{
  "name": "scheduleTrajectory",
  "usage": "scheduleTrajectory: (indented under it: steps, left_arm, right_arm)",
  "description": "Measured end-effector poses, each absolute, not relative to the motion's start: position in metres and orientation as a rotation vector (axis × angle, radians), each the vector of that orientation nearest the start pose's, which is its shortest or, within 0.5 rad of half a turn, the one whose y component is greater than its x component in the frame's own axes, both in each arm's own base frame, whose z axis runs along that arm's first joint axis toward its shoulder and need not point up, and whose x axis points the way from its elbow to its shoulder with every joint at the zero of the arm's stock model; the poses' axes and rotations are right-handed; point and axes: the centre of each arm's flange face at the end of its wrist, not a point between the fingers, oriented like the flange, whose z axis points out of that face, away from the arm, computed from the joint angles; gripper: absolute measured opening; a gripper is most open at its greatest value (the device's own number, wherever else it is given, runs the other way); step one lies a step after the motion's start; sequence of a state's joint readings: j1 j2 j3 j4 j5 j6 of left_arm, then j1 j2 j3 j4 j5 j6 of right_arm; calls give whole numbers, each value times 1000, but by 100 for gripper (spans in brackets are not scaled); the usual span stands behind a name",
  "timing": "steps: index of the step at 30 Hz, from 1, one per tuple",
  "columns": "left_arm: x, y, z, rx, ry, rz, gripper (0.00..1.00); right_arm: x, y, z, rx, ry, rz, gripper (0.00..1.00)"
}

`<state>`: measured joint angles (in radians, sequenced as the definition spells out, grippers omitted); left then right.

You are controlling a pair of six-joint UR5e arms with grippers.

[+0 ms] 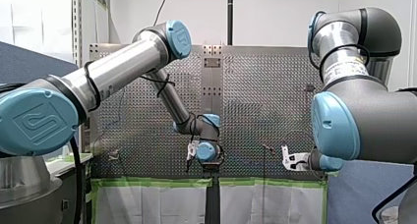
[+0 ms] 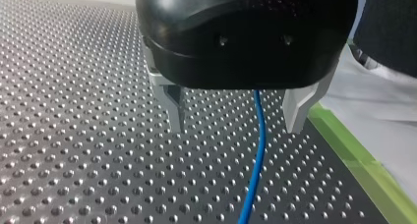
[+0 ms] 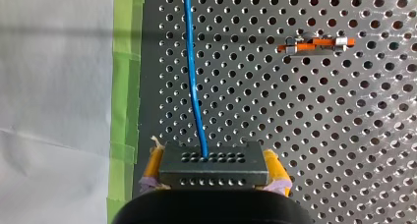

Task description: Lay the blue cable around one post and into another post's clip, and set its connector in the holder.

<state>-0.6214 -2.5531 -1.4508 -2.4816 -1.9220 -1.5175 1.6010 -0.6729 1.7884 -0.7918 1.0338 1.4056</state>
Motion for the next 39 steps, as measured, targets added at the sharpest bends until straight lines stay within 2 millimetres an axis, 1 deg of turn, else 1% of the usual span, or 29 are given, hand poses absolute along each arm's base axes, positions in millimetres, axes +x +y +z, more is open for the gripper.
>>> scheduleTrajectory:
  steps: [1,2,3,5,15,17,18,19,21,22,23,24,26,27,29,30,31,33,34,39]
  left_arm:
    - [495,-477,-16,344,1728,-108,99]
    - [495,-478,-16,346,1727,-112,94]
    - [495,-478,-16,348,1727,-115,94]
    - [494,-479,-16,354,1726,-122,88]
    - [494,-483,-16,372,1727,-173,88]
    - [493,-484,-16,372,1727,-177,80]
    - [493,-484,-16,373,1727,-177,80]
    - [493,-484,-16,373,1726,-178,77]
    - [493,-484,-16,373,1726,-179,77]
    - [493,-484,-16,374,1726,-179,68]
    - [493,-484,-16,375,1726,-181,65]
    - [492,-485,-16,377,1725,-183,65]
    - [492,-486,-16,384,1725,-191,54]
    - [491,-487,-16,388,1724,-196,54]
    - [491,-488,-16,395,1724,-204,47]
    - [490,-488,-16,397,1723,-207,47]
    - [490,-489,-16,399,1723,-209,44]
    - [490,-489,-16,401,1723,-211,44]
    - [490,-489,-16,403,1723,-213,40]
    - [489,-490,-16,411,1723,-221,40]
  right_arm:
    - [201,-549,-47,1883,-1010,1426,0]
    - [201,-549,-47,1883,-1010,1426,0]
    - [201,-549,-47,1882,-1010,1426,0]
    - [201,-549,-47,1881,-1011,1424,0]
    - [198,-550,-47,1868,-1023,1404,0]
    - [198,-550,-47,1868,-1023,1404,0]
    - [198,-550,-47,1868,-1023,1404,0]
    - [198,-550,-47,1869,-1023,1404,0]
    - [198,-550,-47,1869,-1024,1404,0]
    - [198,-550,-47,1869,-1024,1403,0]
    - [198,-550,-47,1869,-1024,1403,0]
    - [198,-550,-47,1869,-1024,1403,0]
    - [198,-550,-47,1869,-1024,1403,0]
    - [198,-550,-47,1869,-1024,1403,0]
    - [197,-550,-47,1868,-1024,1403,0]
    - [197,-550,-47,1869,-1024,1403,0]
    - [197,-550,-47,1869,-1024,1403,0]
    - [198,-550,-47,1869,-1023,1403,0]
    - [198,-550,-47,1869,-1023,1403,0]
    - [197,-550,-47,1868,-1023,1402,0]
